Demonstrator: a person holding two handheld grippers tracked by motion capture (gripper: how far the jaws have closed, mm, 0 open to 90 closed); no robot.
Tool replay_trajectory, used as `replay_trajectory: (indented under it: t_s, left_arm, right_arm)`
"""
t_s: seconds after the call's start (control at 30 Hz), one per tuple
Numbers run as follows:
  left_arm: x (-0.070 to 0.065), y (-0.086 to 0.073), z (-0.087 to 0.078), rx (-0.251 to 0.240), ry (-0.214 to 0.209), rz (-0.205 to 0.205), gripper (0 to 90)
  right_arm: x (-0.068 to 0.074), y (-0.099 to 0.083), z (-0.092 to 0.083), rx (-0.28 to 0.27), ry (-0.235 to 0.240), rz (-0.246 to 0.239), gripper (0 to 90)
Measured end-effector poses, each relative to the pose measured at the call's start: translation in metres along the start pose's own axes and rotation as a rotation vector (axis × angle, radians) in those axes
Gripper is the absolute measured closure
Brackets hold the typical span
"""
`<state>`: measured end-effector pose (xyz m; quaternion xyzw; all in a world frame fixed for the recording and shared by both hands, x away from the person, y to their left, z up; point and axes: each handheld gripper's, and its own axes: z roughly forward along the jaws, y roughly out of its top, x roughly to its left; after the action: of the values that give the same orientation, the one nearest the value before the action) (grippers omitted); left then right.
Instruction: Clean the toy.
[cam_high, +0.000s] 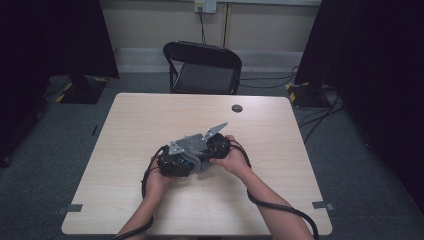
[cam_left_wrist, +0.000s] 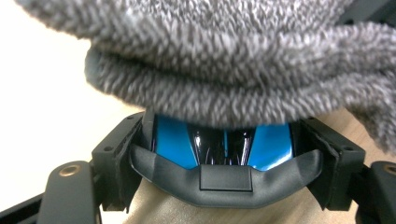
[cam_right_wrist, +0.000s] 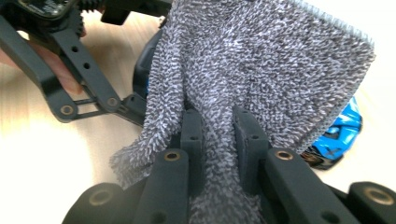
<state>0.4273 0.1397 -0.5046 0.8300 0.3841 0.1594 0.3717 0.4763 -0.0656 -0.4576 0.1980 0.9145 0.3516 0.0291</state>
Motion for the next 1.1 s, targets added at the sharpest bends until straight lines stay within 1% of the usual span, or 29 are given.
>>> replay_trajectory:
  t_s: [0.03, 0.1, 0.3, 0.37, 0.4, 0.43, 0.57, 0.6, 0.67, 0.77, 0.8, 1.1]
  left_arm:
    - [0.000, 0.000, 0.000, 0.000, 0.000, 0.000, 24.1]
    - [0.000, 0.000, 0.000, 0.000, 0.000, 0.000, 24.1]
    - [0.000, 0.000, 0.000, 0.000, 0.000, 0.000, 24.1]
    - [0.000, 0.000, 0.000, 0.000, 0.000, 0.000, 24.1]
    - [0.000, 0.000, 0.000, 0.000, -0.001, -0.001, 24.1]
    - [0.000, 0.000, 0.000, 0.000, -0.001, -0.001, 24.1]
    - [0.000, 0.000, 0.000, 0.000, 0.000, 0.000, 24.1]
    - [0.000, 0.000, 0.000, 0.000, -0.001, -0.001, 24.1]
    - [0.000, 0.000, 0.000, 0.000, 0.000, 0.000, 24.1]
    - [0.000, 0.000, 0.000, 0.000, -0.001, -0.001, 24.1]
    - [0.000, 0.000, 0.000, 0.000, 0.000, 0.000, 24.1]
    - [0.000, 0.000, 0.000, 0.000, 0.000, 0.000, 24.1]
  right_arm:
    - [0.000, 0.000, 0.000, 0.000, 0.000, 0.000, 76.5]
    - [-0.003, -0.002, -0.001, 0.004, -0.004, 0.015, 76.5]
    - [-0.007, -0.003, -0.002, 0.001, -0.011, 0.021, 76.4]
    - [-0.010, -0.004, -0.002, 0.003, -0.020, 0.031, 76.4]
    - [-0.012, -0.005, -0.002, -0.001, -0.021, 0.050, 76.4]
    - [-0.013, -0.006, -0.002, -0.004, -0.019, 0.054, 76.4]
    - [-0.015, -0.005, -0.002, 0.000, -0.021, 0.054, 76.4]
    - [-0.015, -0.005, -0.003, 0.009, -0.028, 0.050, 76.4]
    - [-0.017, -0.004, -0.003, 0.009, -0.036, 0.046, 76.4]
    - [-0.018, -0.005, -0.004, 0.011, -0.037, 0.047, 76.4]
    - [-0.020, -0.005, -0.005, 0.014, -0.041, 0.058, 76.4]
    - [-0.026, -0.008, -0.007, 0.009, -0.055, 0.079, 76.3]
